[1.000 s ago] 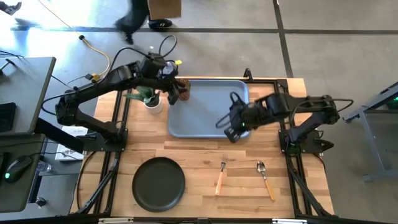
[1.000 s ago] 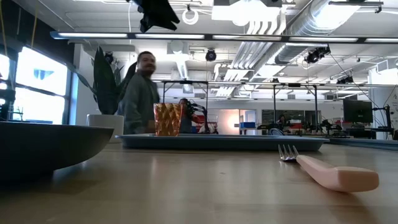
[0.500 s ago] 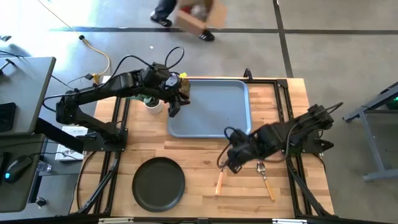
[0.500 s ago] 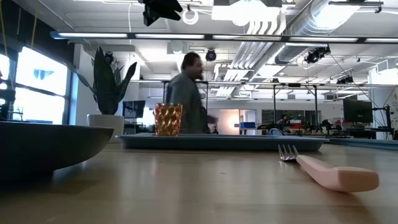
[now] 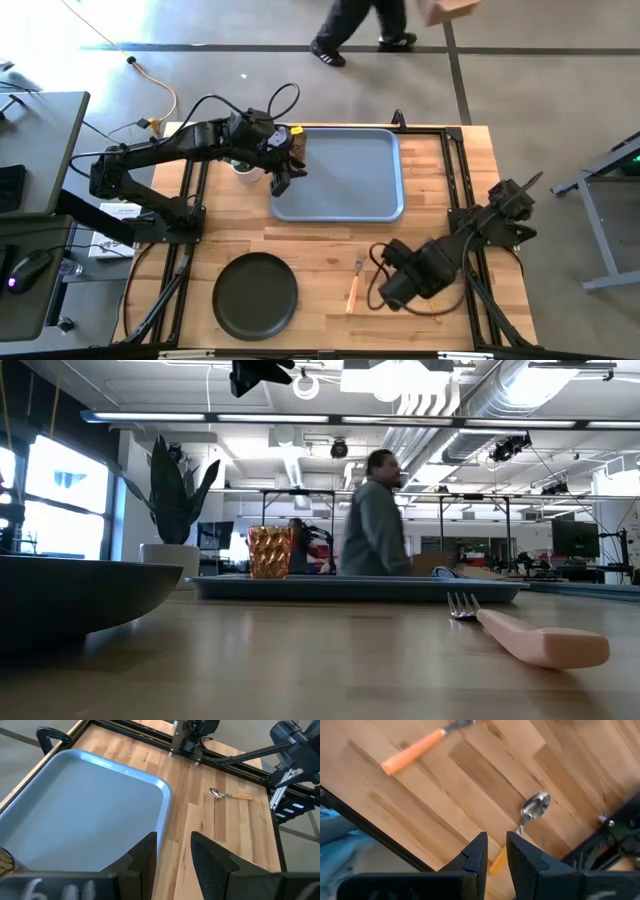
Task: Pick and place plate/cup/fork/spoon on tray
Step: Put the yellow spoon to the right of the blue tray
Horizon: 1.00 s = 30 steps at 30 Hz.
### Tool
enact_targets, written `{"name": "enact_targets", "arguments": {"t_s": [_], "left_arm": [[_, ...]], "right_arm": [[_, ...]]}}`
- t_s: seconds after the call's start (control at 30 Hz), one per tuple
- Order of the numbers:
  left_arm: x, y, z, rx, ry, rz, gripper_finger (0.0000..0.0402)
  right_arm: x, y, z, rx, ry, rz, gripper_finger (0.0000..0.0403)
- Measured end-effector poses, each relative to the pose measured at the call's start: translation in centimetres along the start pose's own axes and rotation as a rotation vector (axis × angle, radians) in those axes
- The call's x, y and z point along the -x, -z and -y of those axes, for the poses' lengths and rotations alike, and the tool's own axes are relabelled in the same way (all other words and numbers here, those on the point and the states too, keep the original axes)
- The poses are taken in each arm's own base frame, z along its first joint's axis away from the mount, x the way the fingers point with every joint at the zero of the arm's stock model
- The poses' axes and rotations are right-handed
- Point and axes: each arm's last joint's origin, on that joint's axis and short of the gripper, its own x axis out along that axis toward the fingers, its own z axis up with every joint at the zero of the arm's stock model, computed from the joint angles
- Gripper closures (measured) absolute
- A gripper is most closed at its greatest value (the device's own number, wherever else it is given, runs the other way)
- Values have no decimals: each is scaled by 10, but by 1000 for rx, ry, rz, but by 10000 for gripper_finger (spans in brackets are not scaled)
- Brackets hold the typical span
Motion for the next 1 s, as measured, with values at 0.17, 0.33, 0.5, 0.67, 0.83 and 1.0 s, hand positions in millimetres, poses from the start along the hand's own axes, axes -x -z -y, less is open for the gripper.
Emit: {"name": "enact_targets", "arguments": {"t_s": [0.17,0.33,0.5,0.67,0.83,1.0], "left_arm": [[-1,1,2,40,6,-4,291],[-1,1,3,57,9,-7,291],[-1,2,6,91,15,-15,291],[-2,3,12,80,30,-21,291],[-2,5,17,68,45,-26,291],[-3,6,22,59,58,-30,291]], "right_arm": [[-10,20,2,-7,31,-4,340],[-18,37,5,-17,34,-5,340],[-33,53,6,-25,10,-49,340],[-55,67,15,-77,15,-64,340],[-71,80,22,-119,-7,-68,335],[-82,92,25,-137,-15,-70,306]]}}
